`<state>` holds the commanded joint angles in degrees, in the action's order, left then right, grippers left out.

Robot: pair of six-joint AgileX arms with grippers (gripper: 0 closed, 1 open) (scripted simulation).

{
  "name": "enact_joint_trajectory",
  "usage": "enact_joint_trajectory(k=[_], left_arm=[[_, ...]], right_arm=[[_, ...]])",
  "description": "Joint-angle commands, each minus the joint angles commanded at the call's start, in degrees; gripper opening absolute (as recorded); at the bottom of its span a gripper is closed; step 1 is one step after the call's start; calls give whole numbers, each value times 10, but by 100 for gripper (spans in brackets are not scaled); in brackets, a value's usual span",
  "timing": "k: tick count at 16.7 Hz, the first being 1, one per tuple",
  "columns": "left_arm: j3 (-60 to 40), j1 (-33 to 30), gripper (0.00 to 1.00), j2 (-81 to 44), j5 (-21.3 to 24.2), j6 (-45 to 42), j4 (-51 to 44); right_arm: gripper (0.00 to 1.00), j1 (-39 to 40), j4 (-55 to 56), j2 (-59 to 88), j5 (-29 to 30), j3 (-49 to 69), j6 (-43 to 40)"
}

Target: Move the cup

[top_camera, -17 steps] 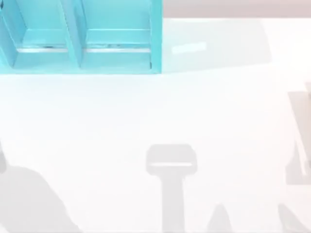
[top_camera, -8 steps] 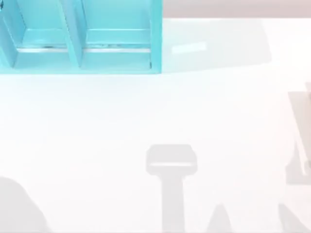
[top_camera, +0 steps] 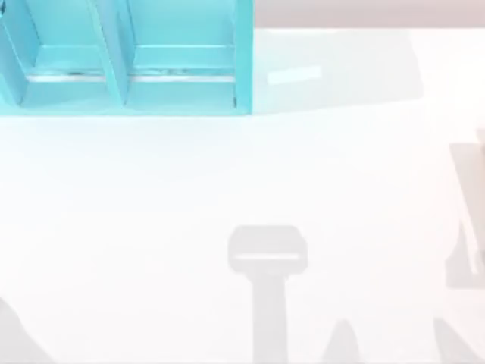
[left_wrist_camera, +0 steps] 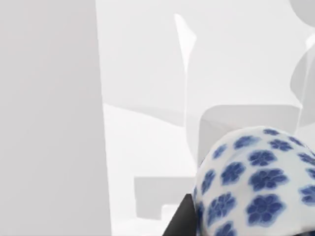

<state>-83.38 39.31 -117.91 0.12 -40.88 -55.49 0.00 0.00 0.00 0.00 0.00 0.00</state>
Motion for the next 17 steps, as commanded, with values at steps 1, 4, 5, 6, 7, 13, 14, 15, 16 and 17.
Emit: enact_joint_trajectory(k=[1,4,5,6,7,13,14,15,16,17], left_arm=[[0,0,0,0,0,0,0],[0,0,8,0,0,0,0],[0,0,15,0,0,0,0],[0,0,23,0,0,0,0],[0,0,30,0,0,0,0],[0,0,75,0,0,0,0],[0,0,83,0,0,0,0],[0,0,90,0,0,0,0],[0,0,98,0,0,0,0],[0,0,100,0,0,0,0]], right_arm=[[100,0,0,0,0,0,0],[100,0,0,0,0,0,0],[100,0,0,0,0,0,0],[100,0,0,0,0,0,0],[100,0,0,0,0,0,0],[100,0,0,0,0,0,0],[100,0,0,0,0,0,0],[100,0,0,0,0,0,0],[100,0,0,0,0,0,0],[100,0,0,0,0,0,0]])
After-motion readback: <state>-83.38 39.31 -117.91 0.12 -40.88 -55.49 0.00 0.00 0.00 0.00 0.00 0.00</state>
